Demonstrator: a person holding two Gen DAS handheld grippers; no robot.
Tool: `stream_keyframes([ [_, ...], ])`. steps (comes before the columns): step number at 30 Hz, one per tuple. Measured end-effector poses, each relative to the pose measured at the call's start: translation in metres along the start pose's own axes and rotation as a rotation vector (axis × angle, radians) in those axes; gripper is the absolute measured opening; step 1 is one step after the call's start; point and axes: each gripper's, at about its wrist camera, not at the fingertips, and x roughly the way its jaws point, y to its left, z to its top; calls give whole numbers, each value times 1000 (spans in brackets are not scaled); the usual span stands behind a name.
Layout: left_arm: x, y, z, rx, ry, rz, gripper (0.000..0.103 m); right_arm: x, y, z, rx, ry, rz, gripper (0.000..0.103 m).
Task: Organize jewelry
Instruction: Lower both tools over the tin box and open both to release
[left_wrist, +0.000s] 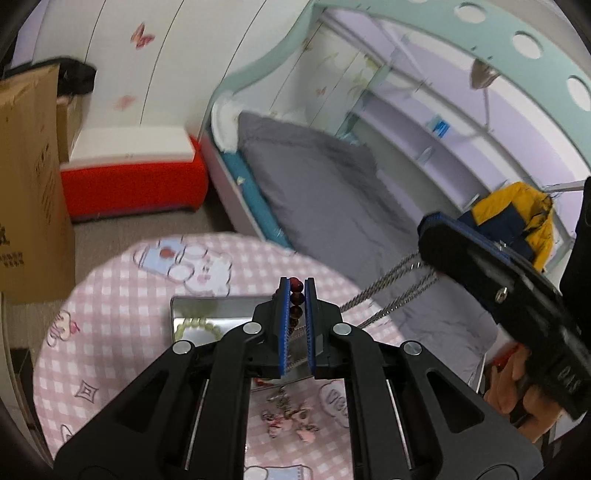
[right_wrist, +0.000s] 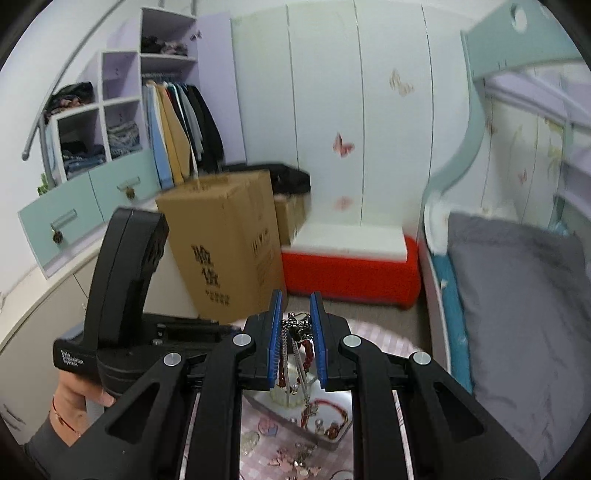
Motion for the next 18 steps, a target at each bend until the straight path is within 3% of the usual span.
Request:
stream_keyframes([
  [9,48,20,-20,-21,118,77,8,47,-20,-51,95,134,17,13],
  [18,57,22,-28,-24,167,110,9,66,-30,-78,156,222,38,14],
])
